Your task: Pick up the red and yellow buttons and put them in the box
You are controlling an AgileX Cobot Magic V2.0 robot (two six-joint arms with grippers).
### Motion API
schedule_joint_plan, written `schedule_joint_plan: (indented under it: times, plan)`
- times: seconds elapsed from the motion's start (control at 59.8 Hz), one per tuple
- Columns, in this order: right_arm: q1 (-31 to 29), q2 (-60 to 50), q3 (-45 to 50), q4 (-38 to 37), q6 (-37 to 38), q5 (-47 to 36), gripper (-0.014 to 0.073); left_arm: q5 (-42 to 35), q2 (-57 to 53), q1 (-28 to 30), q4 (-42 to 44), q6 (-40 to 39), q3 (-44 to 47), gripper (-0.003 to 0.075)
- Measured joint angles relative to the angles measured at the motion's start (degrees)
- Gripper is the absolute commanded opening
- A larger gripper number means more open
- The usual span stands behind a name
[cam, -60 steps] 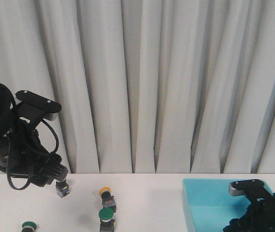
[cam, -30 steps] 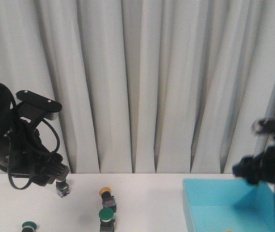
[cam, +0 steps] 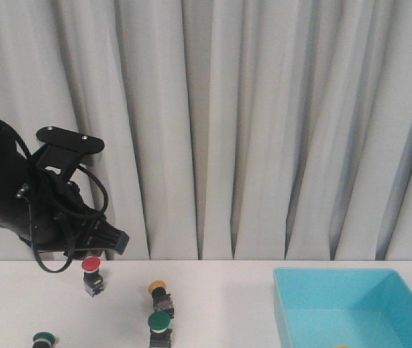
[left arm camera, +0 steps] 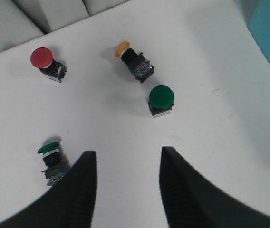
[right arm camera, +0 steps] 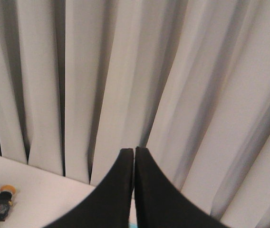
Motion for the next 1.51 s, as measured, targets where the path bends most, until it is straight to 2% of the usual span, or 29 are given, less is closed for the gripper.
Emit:
schedule_joint_plan:
  times: [0.084,0.217,0.385,1.321,1.405,1.505]
  plan:
    - [0.0,-0.9,0.0,0.0,0.4,0.2,-0.0008,-1.4,0.0,0.0,-3.2,1.8,0.0,-0.0011]
    - [0.0,-1.0,0.0,0.1,0.6,0.4,-0.0008,-4.3,-0.8,0.0,-7.3,3.4,0.1,-0.0008]
    - [0.0,-1.0,0.0,0.1,0.6,0.5,-0.0008,-5.7,-2.7,0.0,-7.3,3.4,0.1,-0.0007]
    - [0.0,-1.0,0.0,0.1,0.6,0.8,-0.0008,-5.0,-4.9,0.0,-5.6,3.4,0.1,-0.0006]
    - [0.0,-1.0,0.0,0.1,0.6,0.8,-0.0008,-7.6,-6.0,0.0,-5.7,3.4,0.6,-0.0006]
    - [0.0,-1.0,0.0,0.1,0.6,0.8,-0.0008,-16.4,-11.3,0.0,-5.5,3.4,5.7,-0.0006]
